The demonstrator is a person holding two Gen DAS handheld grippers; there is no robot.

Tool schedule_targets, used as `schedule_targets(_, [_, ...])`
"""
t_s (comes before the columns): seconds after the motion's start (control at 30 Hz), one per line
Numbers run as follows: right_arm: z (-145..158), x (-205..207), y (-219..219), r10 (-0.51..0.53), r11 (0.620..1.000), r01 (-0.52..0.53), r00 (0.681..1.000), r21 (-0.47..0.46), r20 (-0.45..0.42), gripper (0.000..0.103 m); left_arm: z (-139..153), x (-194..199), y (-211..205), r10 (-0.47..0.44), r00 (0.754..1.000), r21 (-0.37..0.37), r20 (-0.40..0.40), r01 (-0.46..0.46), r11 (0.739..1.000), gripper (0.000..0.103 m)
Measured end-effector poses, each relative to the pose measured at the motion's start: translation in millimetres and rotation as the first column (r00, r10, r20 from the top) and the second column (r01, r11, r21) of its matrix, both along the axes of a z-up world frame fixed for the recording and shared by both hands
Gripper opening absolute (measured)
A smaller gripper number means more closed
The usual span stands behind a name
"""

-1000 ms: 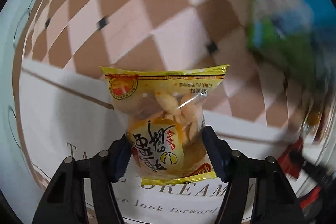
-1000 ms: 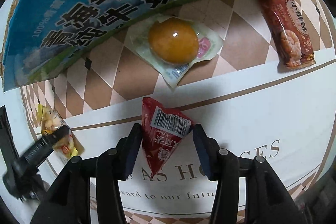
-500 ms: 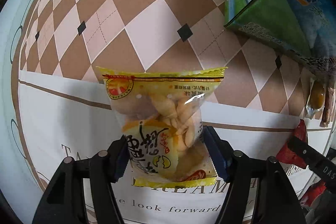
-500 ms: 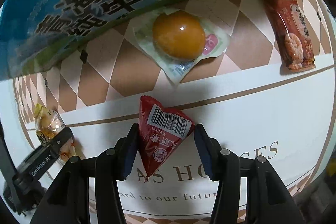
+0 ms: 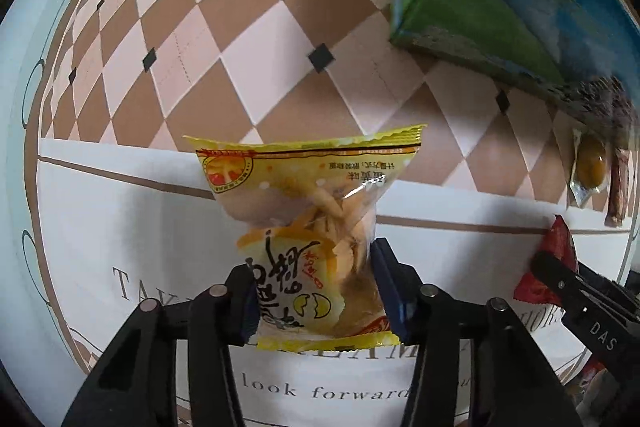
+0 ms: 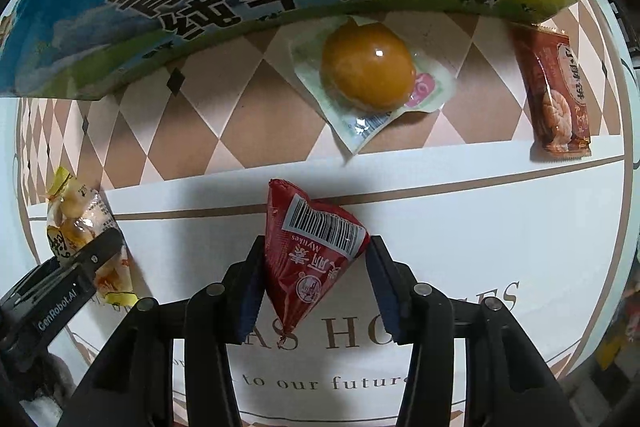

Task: Organize snacks
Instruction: 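Carry both packets into the box and open both tools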

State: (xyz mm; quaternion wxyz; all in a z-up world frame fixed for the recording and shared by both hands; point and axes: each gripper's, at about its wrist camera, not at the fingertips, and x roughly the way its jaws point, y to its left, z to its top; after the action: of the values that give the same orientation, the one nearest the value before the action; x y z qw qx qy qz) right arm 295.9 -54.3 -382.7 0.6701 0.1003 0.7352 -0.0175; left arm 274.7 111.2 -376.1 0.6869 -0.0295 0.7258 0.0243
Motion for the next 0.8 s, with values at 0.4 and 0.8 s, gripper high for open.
schedule_targets(0.4, [18, -28, -14, 0.020, 0.999, -0.022, 0.999, 0.044, 0.046, 0.050, 19, -14, -32, -0.062, 0.998, -0.047, 0.031, 0.063, 0.997, 0.041])
schedule_targets(0.8, [68, -50, -53, 0.016, 0.993, -0.030, 0.992, 0.113, 0.122, 0.050, 74, -19, -62, -0.127, 0.985, -0.127, 0.117, 0.142, 0.982, 0.041])
